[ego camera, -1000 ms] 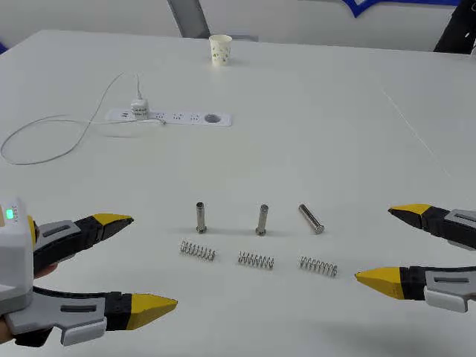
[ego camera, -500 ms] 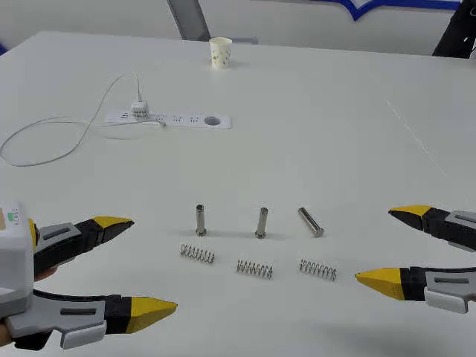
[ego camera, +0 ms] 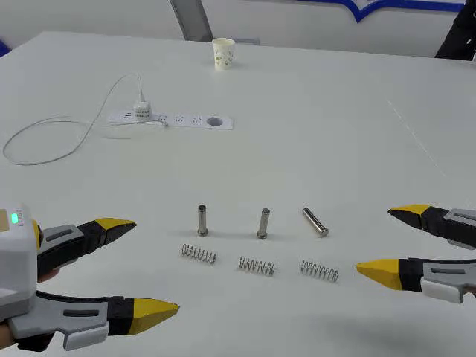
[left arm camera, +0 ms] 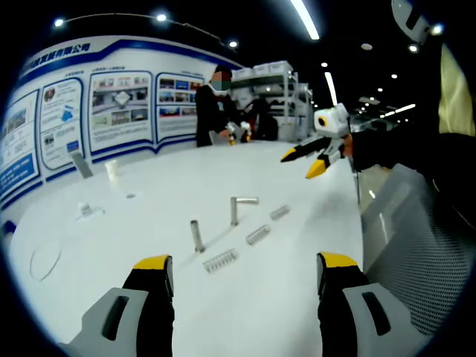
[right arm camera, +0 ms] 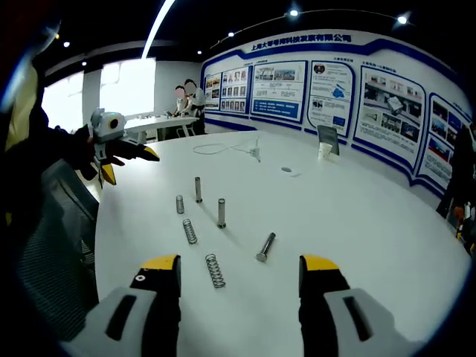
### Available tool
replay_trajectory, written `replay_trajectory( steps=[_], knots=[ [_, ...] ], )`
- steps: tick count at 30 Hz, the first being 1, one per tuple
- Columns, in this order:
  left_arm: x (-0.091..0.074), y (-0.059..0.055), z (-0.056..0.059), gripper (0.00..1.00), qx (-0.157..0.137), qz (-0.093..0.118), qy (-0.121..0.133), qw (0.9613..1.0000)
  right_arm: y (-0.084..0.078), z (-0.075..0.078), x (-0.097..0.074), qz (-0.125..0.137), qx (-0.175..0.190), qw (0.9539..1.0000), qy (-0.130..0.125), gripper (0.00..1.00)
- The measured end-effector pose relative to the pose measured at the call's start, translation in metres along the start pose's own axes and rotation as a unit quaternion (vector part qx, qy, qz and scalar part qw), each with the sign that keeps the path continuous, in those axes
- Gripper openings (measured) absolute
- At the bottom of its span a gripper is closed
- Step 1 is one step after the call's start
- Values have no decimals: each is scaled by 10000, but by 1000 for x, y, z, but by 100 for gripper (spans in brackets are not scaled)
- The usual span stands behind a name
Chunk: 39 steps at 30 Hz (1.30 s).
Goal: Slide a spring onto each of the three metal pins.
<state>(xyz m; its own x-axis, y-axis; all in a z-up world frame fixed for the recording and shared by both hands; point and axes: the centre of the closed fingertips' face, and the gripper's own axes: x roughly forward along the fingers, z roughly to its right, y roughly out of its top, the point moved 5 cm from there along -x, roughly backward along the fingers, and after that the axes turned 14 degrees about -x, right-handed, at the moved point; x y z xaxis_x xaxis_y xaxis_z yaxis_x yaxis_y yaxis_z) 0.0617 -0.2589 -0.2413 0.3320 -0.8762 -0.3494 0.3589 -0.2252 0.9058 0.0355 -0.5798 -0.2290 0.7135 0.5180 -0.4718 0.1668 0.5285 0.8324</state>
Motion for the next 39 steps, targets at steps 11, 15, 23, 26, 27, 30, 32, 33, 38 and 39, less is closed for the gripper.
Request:
replay_trajectory(
  steps=[11,15,23,26,27,30,32,33,38,39],
  knots=[
    [2,0,5,80,14,7,-15,10000,3,13,10,-152,27,9998,-97,58],
    [2,0,6,80,7,12,-21,10000,4,17,16,-223,32,9997,-89,55],
    [3,0,9,80,3,4,-30,10000,6,25,32,-334,134,9993,-94,50],
    [3,0,9,80,7,2,-28,10000,7,29,37,-395,128,9991,-109,48],
    [3,0,9,80,6,5,-26,10000,7,31,39,-412,134,9990,-111,47],
    [4,0,10,80,1,18,-17,10000,9,36,45,-485,158,9986,-143,46],
    [4,0,10,80,-2,19,-12,10000,9,38,49,-536,178,9983,-157,44],
    [4,0,11,79,0,16,-14,10000,9,39,52,-577,181,9981,-148,43],
    [5,0,12,79,-8,17,-8,10000,9,43,64,-727,208,9970,-143,39],
    [5,0,12,79,-10,17,-5,10000,10,44,66,-738,207,9970,-145,38]
  ],
)
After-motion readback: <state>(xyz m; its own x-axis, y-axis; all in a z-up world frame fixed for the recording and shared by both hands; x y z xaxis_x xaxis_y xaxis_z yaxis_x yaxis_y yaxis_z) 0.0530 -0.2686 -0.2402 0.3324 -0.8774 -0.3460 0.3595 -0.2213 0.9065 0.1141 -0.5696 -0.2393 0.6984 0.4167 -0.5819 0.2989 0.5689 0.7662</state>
